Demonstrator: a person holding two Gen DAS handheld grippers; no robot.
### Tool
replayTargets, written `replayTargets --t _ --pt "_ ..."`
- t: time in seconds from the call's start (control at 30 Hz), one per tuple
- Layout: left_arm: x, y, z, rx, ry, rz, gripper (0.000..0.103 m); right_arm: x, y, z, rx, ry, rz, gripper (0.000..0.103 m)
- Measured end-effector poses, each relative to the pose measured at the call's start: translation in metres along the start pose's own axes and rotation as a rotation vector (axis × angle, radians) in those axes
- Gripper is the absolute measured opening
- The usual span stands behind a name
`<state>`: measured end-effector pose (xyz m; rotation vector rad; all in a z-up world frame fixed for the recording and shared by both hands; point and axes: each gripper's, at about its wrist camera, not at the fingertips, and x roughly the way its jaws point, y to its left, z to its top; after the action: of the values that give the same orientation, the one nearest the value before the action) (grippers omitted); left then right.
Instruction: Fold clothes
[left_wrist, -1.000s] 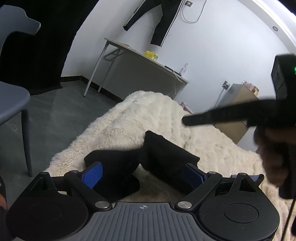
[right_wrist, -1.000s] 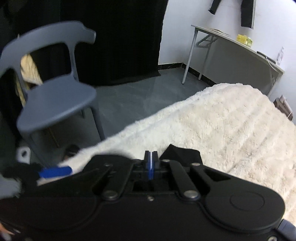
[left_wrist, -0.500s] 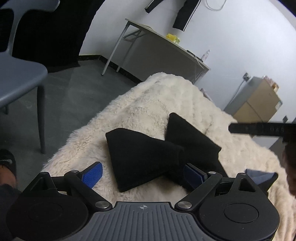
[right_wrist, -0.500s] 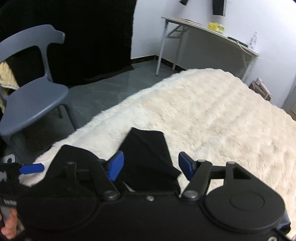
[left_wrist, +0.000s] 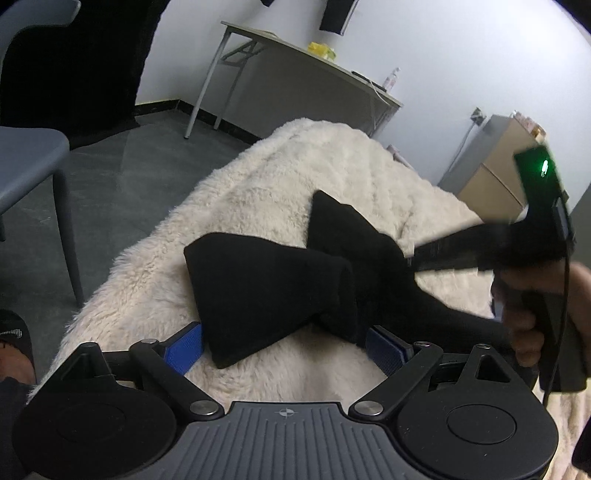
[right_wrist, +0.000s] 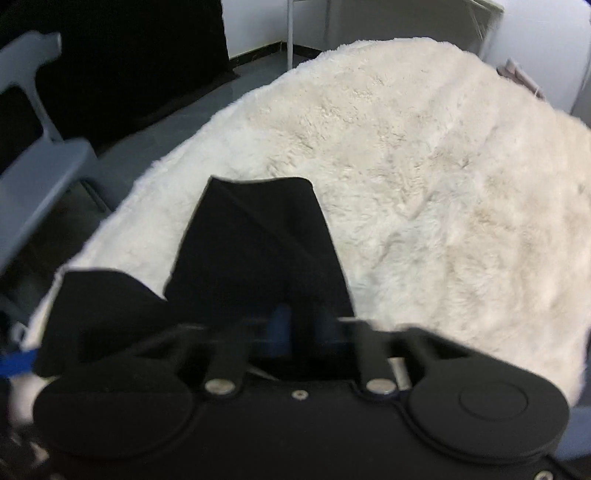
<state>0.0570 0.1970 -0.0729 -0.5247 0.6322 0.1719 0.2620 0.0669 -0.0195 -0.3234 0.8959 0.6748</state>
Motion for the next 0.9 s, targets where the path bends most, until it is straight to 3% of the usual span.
replayTargets --t 0.03,0.07,0.13,0.17,0.33,0.43,0.53,0.63,0.7,0.9 --pt "0.000 -0.001 0.000 0.010 0.002 -0.003 0.050 -0.012 0.007 0.007 -0.009 -0.044 -0.002 0.008" --pt "0.000 -0.003 0.000 0.018 0.002 -0.005 0.042 -0.017 0.010 0.009 -0.015 -0.061 -0.003 0.003" --pt "0.000 -0.005 0.001 0.034 -0.005 -0.009 0.017 -0.046 0.025 0.026 -0.031 -0.165 0.022 0.003" --pt "-0.001 -0.006 0.001 0.041 -0.012 -0.011 0.014 -0.053 0.029 0.031 -0.028 -0.189 0.035 0.003" --pt "-0.010 -0.005 0.003 0.038 -0.073 -0.009 0.010 -0.111 0.065 0.068 -0.027 -0.400 0.142 0.003" --pt "-0.017 0.004 0.005 -0.018 -0.109 -0.004 0.010 -0.124 0.088 0.081 -0.048 -0.457 0.192 0.003" --pt "-0.022 0.015 0.008 -0.082 -0.139 0.005 0.010 -0.106 0.111 0.087 -0.116 -0.381 0.205 0.006" --pt "-0.026 0.020 0.010 -0.117 -0.155 0.018 0.009 -0.077 0.126 0.084 -0.172 -0.222 0.242 0.035" --pt "-0.028 0.025 0.011 -0.150 -0.167 0.030 0.009 -0.073 0.131 0.071 -0.211 -0.215 0.208 0.057" --pt "-0.034 0.046 0.012 -0.276 -0.207 0.080 0.009 -0.092 0.110 0.030 -0.279 -0.257 0.131 0.066"
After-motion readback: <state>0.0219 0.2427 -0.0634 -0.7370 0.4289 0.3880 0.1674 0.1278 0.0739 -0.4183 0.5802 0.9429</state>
